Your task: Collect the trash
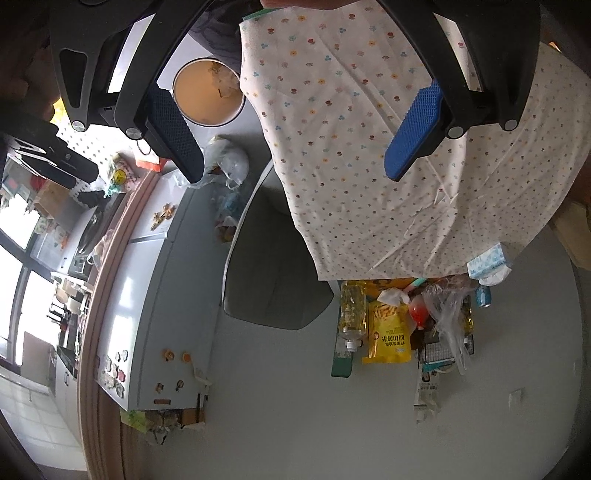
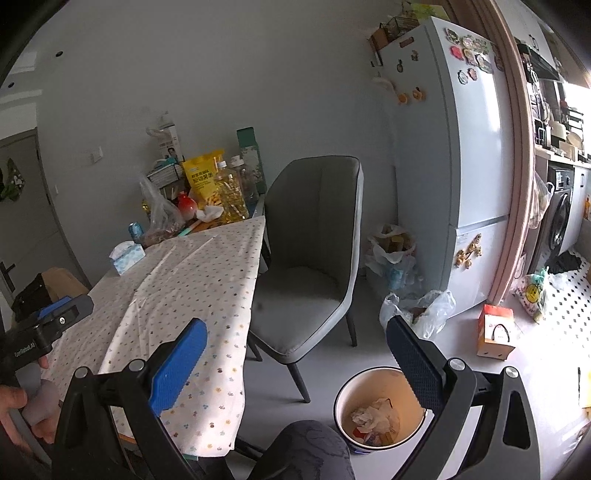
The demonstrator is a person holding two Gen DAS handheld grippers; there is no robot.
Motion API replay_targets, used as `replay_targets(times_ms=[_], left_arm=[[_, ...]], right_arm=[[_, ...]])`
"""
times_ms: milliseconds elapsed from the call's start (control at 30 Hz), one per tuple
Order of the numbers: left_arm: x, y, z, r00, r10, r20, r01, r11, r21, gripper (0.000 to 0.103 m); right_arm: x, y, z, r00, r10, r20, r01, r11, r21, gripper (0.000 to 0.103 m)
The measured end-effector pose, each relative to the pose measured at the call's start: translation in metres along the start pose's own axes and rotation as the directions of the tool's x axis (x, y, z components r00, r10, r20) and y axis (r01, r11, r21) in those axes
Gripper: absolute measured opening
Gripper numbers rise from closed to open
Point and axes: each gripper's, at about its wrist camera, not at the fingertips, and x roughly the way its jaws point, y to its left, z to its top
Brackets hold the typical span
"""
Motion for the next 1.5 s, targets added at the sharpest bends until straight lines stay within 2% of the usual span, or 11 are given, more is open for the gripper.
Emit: replay_targets(times_ms=[1500], left_arm=[[-0.0077, 0.0013, 0.0002, 0.999, 0.040, 0.017, -0.040, 0.999, -0.019, 0.097]], right_arm=[[0.0049, 0.0093, -0.0070, 1.000, 0.031, -0.002, -0.031, 0.999, -0.011, 0.095]])
